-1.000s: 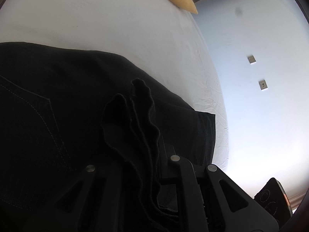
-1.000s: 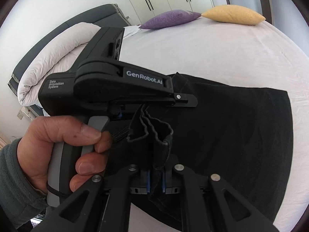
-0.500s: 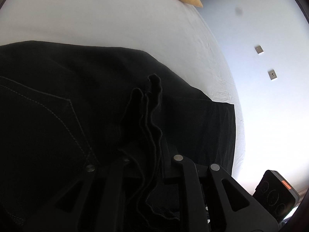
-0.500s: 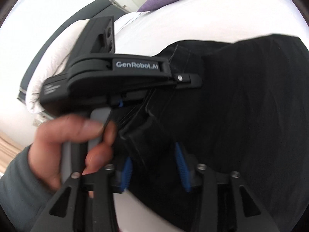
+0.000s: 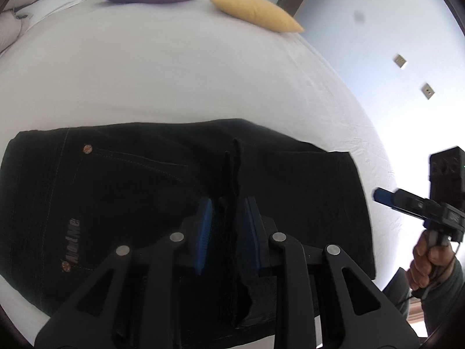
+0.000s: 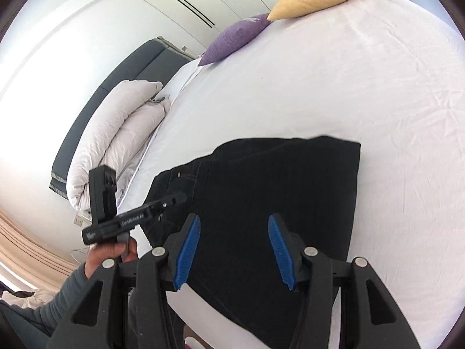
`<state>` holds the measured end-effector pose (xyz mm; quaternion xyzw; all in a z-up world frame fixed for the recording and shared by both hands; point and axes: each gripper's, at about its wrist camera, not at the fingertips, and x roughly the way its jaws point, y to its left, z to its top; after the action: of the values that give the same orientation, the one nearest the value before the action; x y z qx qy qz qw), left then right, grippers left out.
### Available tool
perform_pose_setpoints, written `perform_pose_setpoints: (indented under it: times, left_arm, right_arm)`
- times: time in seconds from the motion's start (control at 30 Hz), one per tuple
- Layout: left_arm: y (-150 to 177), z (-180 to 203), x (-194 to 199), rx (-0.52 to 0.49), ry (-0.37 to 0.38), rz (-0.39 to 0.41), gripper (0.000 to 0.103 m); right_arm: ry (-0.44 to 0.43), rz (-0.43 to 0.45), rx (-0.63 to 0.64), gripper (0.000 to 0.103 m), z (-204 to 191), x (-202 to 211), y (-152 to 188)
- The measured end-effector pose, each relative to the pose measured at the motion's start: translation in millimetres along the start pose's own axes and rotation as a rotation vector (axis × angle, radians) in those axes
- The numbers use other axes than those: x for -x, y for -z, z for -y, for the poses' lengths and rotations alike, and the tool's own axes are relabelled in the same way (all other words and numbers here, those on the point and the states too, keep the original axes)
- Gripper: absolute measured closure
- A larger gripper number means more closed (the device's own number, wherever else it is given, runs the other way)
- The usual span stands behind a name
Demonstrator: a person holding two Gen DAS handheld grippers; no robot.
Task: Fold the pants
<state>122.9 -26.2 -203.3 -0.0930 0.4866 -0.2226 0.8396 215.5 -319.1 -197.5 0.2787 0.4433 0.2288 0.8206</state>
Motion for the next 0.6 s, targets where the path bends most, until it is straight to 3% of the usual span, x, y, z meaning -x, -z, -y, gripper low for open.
perform_pose_setpoints:
  times: [0.13,0.2,0.27,0.3,0.33,0.37,0.4,0.53,0.6]
  left_arm:
    - [-5,44,-18,-0.063,0.142,-0.057,0.081]
    - [5,56,-39,-0.114,0.108,-0.108,0.081]
    - [20,50,-61,-0.074,0.099,-0.177,0.081]
    - [26,46,-64,-0.06,0.109,-0.174,0.082]
    - [33,44,-60,-0.058,0.12,-0.144,0.082]
    - [39,41,-56,-0.058,0.128,-0.132,0.082]
    - [45,38,-52,-0.051,0.136,-0.126,0.082]
    - [63,28,-38,-0.008,0.164,-0.099,0.082]
    - [67,28,-36,-0.002,0.157,-0.098,0.082]
  right_arm:
    - [-0.052,-0.044,-0.05,0.05,21,-35,-25]
    - [-0.037,-0.065,-0.091,0.05,42,-53,-43]
    - [-0.002,-0.055,-0.151,0.055,60,-55,-42]
    - [0.003,-0.043,-0.188,0.059,64,-60,-34]
    - [0.008,-0.029,-0.224,0.076,76,-61,-32]
    - [0.026,-0.011,-0.253,0.1,89,-57,-33]
    - [0.033,0.01,-0.285,0.103,102,-54,-35]
    - [0.039,0.053,-0.309,0.101,109,-27,-37]
    - [-0.036,0.067,-0.286,0.085,95,-6,-29]
